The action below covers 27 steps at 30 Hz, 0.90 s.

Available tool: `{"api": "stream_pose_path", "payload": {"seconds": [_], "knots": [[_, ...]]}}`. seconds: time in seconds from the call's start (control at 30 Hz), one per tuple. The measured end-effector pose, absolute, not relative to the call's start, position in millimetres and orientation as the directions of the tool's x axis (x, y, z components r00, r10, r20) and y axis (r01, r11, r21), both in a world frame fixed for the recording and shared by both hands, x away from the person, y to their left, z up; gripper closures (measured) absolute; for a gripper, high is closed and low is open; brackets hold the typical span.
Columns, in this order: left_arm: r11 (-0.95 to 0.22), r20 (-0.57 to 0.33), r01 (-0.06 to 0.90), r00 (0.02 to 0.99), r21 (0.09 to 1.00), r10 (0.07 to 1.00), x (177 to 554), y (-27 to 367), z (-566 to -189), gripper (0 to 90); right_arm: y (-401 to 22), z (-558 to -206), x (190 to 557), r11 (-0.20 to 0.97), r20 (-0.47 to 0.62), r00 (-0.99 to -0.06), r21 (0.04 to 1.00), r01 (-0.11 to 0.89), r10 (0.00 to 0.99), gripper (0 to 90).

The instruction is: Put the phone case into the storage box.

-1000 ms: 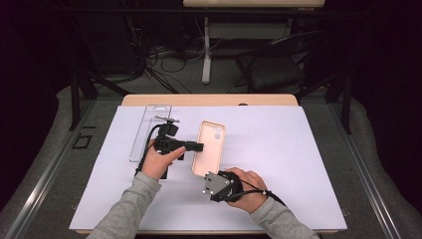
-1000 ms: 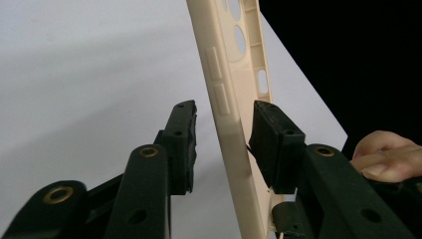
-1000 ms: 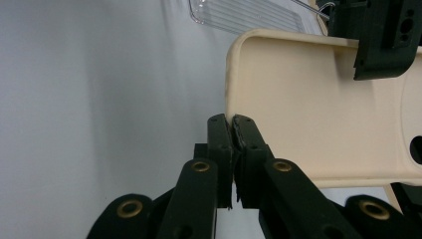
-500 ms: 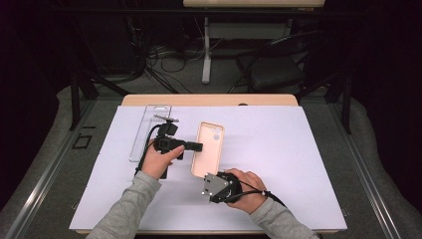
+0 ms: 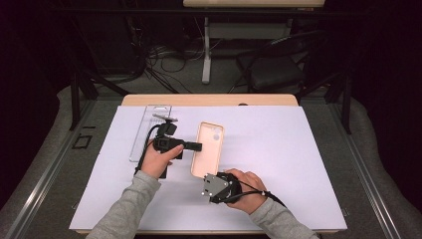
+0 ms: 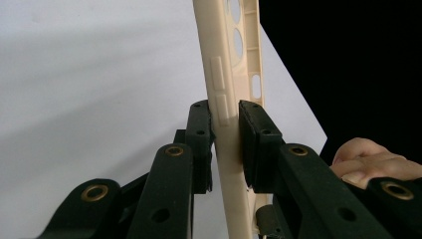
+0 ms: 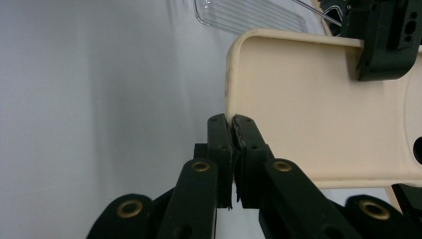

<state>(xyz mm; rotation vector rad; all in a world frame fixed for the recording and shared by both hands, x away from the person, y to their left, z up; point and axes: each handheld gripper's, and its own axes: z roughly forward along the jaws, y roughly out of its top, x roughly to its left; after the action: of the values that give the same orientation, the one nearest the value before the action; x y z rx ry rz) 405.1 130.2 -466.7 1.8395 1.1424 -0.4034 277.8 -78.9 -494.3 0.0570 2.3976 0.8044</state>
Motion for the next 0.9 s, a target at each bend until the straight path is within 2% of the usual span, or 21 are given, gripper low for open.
{"api": "stream_pose_path", "payload": {"seconds": [0.9], "knots": [[-0.139, -0.704, 0.859, 0.487, 0.492, 0.518, 407.1, 132.5, -468.1, 79.1, -79.2, -494.6, 276.6, 0.811, -0.532, -0.816, 0.567, -0.144, 0.228, 87.6]]}}
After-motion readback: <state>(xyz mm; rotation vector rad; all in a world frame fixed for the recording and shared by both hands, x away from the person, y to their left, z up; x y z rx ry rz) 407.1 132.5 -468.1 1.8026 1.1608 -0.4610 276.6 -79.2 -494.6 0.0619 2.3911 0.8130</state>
